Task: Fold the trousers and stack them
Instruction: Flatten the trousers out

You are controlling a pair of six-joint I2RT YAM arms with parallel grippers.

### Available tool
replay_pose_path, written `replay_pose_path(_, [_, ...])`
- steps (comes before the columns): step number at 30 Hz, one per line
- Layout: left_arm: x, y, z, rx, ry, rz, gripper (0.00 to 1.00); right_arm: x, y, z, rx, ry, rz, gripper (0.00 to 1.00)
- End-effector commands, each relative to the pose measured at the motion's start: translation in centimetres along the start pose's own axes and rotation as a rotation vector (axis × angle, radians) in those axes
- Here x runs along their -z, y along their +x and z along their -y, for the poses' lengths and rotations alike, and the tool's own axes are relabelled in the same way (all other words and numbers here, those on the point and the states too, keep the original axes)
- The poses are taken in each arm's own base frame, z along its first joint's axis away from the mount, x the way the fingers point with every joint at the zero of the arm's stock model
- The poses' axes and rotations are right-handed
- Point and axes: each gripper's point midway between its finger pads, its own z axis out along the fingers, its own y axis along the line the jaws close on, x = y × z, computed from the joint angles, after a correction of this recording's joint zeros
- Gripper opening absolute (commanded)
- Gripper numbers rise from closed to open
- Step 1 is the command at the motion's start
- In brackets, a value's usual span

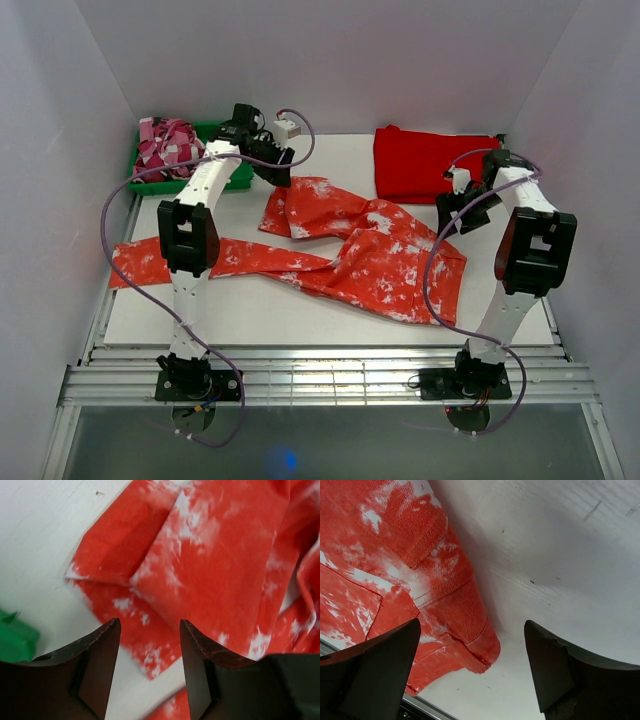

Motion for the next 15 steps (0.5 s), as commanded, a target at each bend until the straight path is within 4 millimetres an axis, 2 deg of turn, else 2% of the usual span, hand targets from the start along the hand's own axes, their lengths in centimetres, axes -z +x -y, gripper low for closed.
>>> replay_pose_path(1, [-1.4, -1.7, -1.3, 0.212, 0.026, 0.058, 0.62, -0.5, -2.3, -1.5, 0.007, -0.077, 0.056, 0.89])
replay_pose_path(2, [-3.4, -1.5, -1.1, 0.268, 0.047, 0.056, 0.65, -1.2, -2.2, -2.2, 0.029, -0.097, 0.046, 0.89])
replay_pose_path(4, [-5.2, -1.0, 0.1, 0.318, 0.111, 0.049, 0.66, -2.7, -1.5, -4.0, 0.067, -0.158, 0.012, 0.83])
replay_pose_path(6, [-6.2, 0.1, 1.9, 0.37, 0.198, 0.034, 0.65, -3.3, -1.8, -4.8, 0.094, -0.175, 0.001, 0.58])
replay_pose_path(8, [-6.2, 0.5, 2.7, 0.393, 0.223, 0.045, 0.53, -2.2, -3.0, -4.3, 0.124, -0.132, 0.03, 0.34])
replay_pose_path(9, [-6.0, 0.4, 3.1, 0.393, 0.24, 0.053, 0.41, -1.3, -3.6, -4.0, 0.15, -0.102, 0.045, 0.11])
replay_pose_path(10, [-4.9, 0.0, 3.6, 0.405, 0.271, 0.071, 0.18, 0.7, -4.1, -3.4, 0.206, -0.031, 0.064, 0.08])
replay_pose_path(11, [-3.8, -0.2, 3.5, 0.403, 0.269, 0.088, 0.07, 1.9, -4.1, -3.3, 0.25, 0.006, 0.079, 0.08])
replay_pose_path(12, [-2.8, 0.5, 3.4, 0.419, 0.263, 0.094, 0.0, 4.1, -4.5, -3.4, 0.329, 0.064, 0.119, 0.08])
replay_pose_path(13, [-0.1, -0.2, 2.3, 0.403, 0.209, 0.145, 0.0, 5.5, -4.3, -3.3, 0.379, 0.12, 0.134, 0.08])
replay_pose_path(14, [1.6, 0.4, 2.1, 0.393, 0.193, 0.159, 0.0, 6.7, -3.9, -3.6, 0.426, 0.154, 0.159, 0.08])
replay_pose_path(15, [2.9, 1.2, 2.1, 0.348, 0.17, 0.148, 0.0, 6.5, -3.5, -3.4, 0.427, 0.168, 0.155, 0.24])
